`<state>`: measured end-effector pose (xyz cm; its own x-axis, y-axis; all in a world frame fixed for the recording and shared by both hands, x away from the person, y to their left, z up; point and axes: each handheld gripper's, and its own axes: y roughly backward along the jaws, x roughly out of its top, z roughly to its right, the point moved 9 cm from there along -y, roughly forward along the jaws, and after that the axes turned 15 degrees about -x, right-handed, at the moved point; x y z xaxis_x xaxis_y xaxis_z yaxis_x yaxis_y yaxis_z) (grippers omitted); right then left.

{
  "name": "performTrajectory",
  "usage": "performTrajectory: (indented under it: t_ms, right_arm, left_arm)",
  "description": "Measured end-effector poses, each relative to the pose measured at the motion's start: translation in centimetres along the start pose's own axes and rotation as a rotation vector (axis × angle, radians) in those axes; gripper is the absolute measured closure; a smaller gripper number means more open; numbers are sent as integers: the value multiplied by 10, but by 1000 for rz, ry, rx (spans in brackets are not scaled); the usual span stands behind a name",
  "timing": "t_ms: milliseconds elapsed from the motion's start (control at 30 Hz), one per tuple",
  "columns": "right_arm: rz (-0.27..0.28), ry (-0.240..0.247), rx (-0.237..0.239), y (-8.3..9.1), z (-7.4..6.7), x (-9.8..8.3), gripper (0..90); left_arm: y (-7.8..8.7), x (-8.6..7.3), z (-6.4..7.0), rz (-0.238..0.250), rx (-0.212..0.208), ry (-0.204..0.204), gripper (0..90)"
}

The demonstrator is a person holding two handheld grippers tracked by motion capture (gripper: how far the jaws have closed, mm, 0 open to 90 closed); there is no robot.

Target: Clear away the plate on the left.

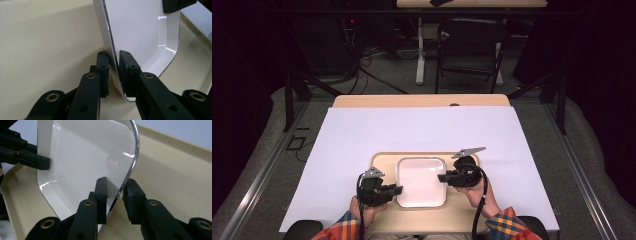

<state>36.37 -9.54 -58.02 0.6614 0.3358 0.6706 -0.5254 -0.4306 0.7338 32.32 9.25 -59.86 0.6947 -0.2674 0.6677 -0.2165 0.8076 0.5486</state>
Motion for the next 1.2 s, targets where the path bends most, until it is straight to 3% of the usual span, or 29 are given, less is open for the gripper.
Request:
performTrajectory:
  t_ms: [667,1200]
  right_arm:
    - [-7,24,-17,-11,-1,-1,678]
    - [-10,21,-20,-13,0,-3,672]
  left_arm:
    - [-5,-2,-7,-19,21,-8,762]
    - [-5,-2,-9,-30,7,-7,753]
